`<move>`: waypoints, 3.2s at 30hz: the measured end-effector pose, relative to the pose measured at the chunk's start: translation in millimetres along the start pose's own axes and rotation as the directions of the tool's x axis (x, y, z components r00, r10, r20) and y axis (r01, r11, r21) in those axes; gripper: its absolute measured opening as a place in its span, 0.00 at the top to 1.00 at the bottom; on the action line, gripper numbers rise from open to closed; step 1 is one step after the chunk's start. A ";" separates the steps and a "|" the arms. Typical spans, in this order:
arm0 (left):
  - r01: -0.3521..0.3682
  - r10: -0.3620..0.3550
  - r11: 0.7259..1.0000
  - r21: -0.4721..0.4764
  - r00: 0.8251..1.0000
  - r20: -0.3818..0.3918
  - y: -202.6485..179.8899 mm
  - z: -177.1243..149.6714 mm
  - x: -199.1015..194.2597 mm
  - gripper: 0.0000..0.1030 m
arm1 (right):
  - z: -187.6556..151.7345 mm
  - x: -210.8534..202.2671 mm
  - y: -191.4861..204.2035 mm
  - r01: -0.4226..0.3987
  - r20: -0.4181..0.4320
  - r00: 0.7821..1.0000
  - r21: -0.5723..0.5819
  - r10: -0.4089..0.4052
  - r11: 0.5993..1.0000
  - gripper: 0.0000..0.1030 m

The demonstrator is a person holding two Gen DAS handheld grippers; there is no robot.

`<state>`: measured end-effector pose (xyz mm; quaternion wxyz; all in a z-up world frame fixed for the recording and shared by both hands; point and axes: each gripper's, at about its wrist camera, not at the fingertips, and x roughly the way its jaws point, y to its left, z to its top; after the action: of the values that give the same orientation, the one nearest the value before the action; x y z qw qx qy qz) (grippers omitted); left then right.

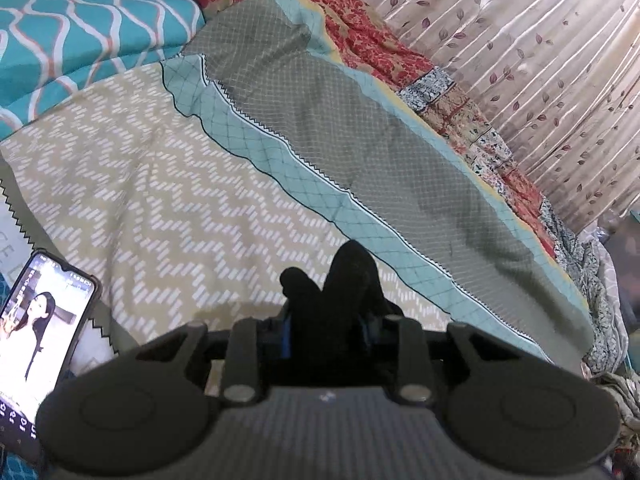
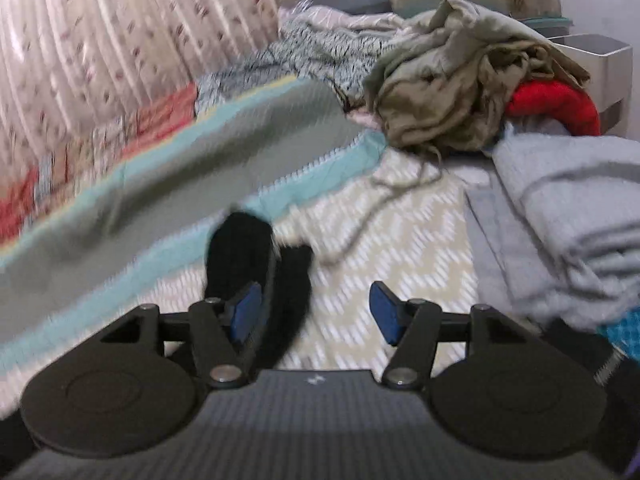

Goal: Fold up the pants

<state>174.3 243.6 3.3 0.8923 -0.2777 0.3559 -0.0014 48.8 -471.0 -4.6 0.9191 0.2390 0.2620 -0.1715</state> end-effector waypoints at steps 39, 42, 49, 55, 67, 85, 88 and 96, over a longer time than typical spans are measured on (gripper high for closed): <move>-0.157 0.139 0.971 -0.182 0.985 -0.106 -34.5 44.4 184.6 0.49 | 70.8 121.2 -12.0 0.083 0.012 0.996 0.335 -0.093 0.938 0.52; -0.053 0.033 0.980 -0.190 0.994 -0.107 -16.0 30.7 155.9 0.35 | 43.2 103.1 -24.7 -0.012 -0.001 1.000 0.313 0.013 0.950 0.52; -0.009 0.006 0.999 -0.034 0.997 -0.077 4.4 -8.7 56.4 0.10 | -0.4 91.8 -31.7 -0.051 -0.082 0.994 0.225 0.071 0.973 0.52; -0.084 0.072 0.995 -0.058 0.982 -0.174 27.8 -41.9 32.7 0.01 | 4.4 134.5 -30.7 -0.046 -0.099 0.991 0.348 0.085 0.936 0.52; -0.015 0.016 1.000 0.008 0.964 -0.264 12.7 -77.9 2.0 0.63 | 28.0 80.4 -0.9 0.267 0.074 0.959 0.086 -0.274 0.960 0.76; -0.008 -0.017 0.994 -0.108 0.973 -0.229 32.5 -82.8 -22.8 0.62 | -155.8 13.1 204.1 -0.550 -0.471 0.806 -0.374 0.359 0.746 0.37; -0.012 -0.019 0.991 -0.135 0.973 -0.231 38.5 -84.0 -26.4 0.62 | -179.5 35.2 229.6 -0.513 -0.500 0.825 -0.465 0.265 0.722 0.46; -0.016 -0.015 0.989 -0.144 0.977 -0.212 59.4 -83.8 -44.1 0.59 | -179.0 -30.4 209.2 -0.605 -0.529 0.776 -0.474 0.342 0.639 0.90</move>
<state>76.4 261.2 -47.8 0.8266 -0.3400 0.4485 -0.0049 44.9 -197.5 -48.3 0.8840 0.0130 0.4074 0.2291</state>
